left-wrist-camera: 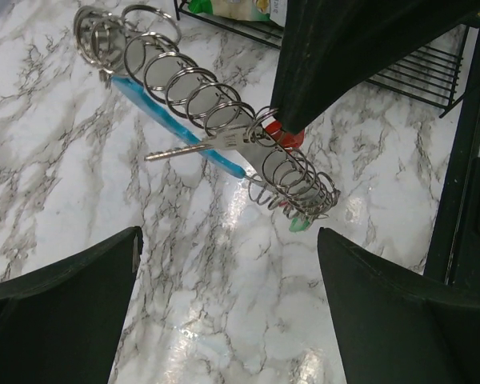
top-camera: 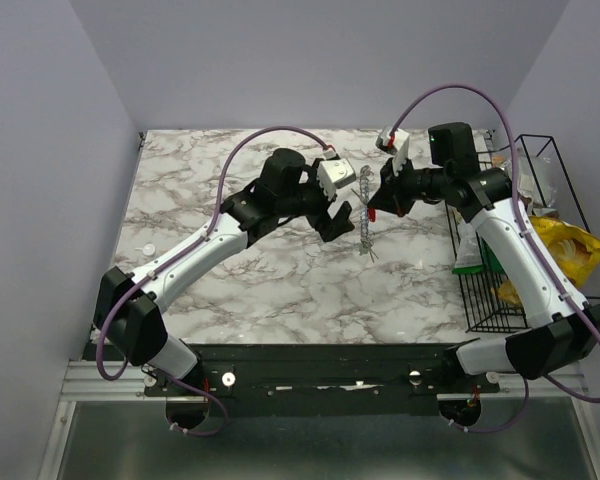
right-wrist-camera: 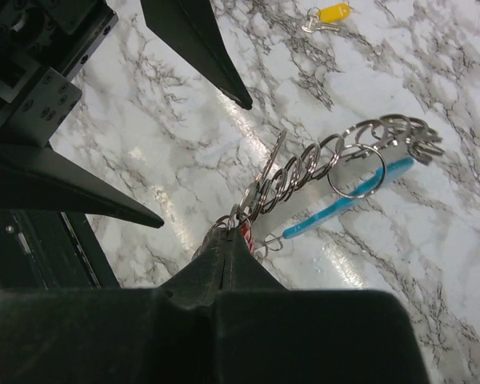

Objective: Remove the keys from the keyring

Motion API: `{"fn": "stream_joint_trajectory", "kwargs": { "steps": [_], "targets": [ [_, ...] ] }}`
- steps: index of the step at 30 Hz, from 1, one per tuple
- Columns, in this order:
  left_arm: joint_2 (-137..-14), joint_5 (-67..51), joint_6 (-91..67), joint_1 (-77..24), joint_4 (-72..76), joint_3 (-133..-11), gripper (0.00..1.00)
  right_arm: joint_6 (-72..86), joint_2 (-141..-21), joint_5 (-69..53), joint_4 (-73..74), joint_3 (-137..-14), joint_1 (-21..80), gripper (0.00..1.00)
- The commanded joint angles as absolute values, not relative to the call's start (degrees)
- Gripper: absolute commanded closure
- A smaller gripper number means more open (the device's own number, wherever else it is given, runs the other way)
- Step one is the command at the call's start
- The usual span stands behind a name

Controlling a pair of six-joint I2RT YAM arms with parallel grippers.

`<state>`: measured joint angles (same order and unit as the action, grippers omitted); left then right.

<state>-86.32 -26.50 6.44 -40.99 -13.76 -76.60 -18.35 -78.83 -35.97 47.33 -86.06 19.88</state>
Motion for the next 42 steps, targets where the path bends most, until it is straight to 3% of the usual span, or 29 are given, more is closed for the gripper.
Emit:
{"fn": "stream_joint_trajectory", "kwargs": {
  "steps": [1,17,33,38,42],
  "targets": [
    [-85.9,-24.0,4.9,-41.7,-13.9,-79.3,0.01,-16.7,-77.5,-39.7,46.5,-88.0,20.0,0.99],
    [-84.8,-23.8,13.6,-41.6,-19.2,-83.8,0.01,-22.2,-74.4,-45.0,50.2,-86.4,20.0,0.99],
    [-81.8,-36.5,13.9,-40.3,-22.9,-85.3,0.01,-32.7,-74.8,-48.4,58.2,-88.5,20.0,0.99],
    [-81.0,-38.2,13.2,-40.4,-23.6,-84.4,0.01,-27.2,-75.1,-44.5,54.0,-88.2,20.0,0.99],
    [-80.7,-33.2,11.8,-41.7,-21.8,-81.4,0.01,-23.6,-74.8,-44.1,51.9,-88.5,20.1,0.99]
  ]
}}
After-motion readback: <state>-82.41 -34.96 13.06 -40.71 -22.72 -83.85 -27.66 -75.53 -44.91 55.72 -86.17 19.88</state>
